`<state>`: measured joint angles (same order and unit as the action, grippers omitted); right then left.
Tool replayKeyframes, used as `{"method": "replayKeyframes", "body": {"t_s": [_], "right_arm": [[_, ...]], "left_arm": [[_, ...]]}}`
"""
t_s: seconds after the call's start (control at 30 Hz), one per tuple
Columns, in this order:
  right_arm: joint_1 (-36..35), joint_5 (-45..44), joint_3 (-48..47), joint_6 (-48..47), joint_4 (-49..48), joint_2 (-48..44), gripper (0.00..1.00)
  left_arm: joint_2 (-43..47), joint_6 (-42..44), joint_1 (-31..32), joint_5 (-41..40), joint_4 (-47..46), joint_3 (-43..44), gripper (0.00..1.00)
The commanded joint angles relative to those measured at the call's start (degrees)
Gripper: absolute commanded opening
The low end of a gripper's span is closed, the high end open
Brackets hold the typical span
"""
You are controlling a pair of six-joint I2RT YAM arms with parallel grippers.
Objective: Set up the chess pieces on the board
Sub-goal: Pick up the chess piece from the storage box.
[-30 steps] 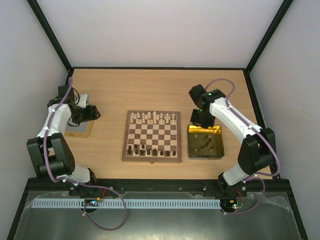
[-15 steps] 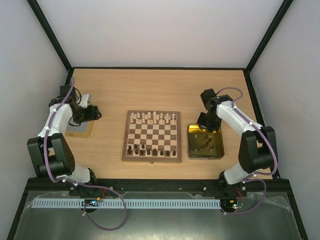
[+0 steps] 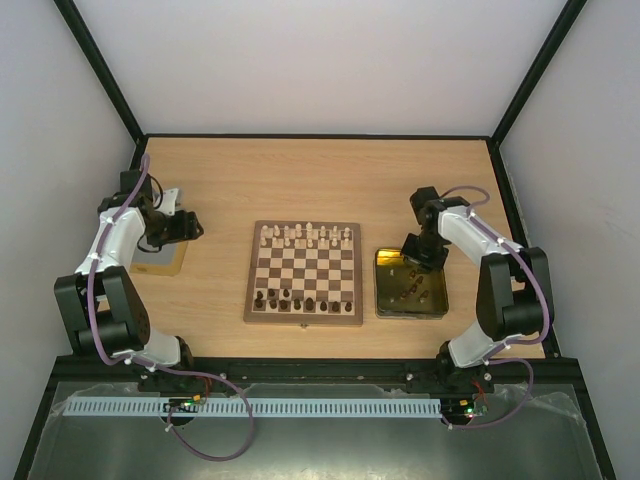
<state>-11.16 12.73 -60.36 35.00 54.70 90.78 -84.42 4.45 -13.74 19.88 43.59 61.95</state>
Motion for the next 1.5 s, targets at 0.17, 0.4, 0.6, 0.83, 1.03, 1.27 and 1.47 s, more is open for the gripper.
{"method": "replayKeyframes", "body": {"t_s": [0.17, 0.4, 0.6, 0.83, 1.03, 1.27, 1.47], "right_arm": [[0.7, -0.6, 2.0, -1.0, -1.0, 1.1, 0.19], [1.1, -1.4, 1.9, -1.3, -2.4, 3.4, 0.19], [1.6, -1.9, 2.0, -1.8, -3.3, 5.0, 0.17], [1.7, -2.3, 1.9, -1.9, -3.0, 4.7, 0.07], [1.7, -2.9, 1.6, -2.0, -1.6, 3.0, 0.05], [-2.1, -4.2, -0.4, -1.5, 0.9, 0.7, 0.05], [-13.2, -7.0, -8.3, 1.1, 5.8, 1.1, 0.05]], "left_arm": [[-0.9, -0.4, 0.1, 0.0, 0.3, -0.2, 0.75], [-1.0, -0.4, 0.1, 0.0, 0.3, -0.1, 0.75], [-0.9, -0.4, 0.1, -0.2, 0.4, -0.2, 0.75], [-0.9, -0.4, 0.1, -0.3, 0.4, -0.2, 0.75], [-1.1, -0.4, 0.2, 0.0, 0.4, -0.1, 0.75], [-1.2, -0.3, 0.1, 0.2, 0.3, -0.2, 0.75], [-1.2, -0.3, 0.2, 0.3, 0.3, -0.1, 0.75]]}}
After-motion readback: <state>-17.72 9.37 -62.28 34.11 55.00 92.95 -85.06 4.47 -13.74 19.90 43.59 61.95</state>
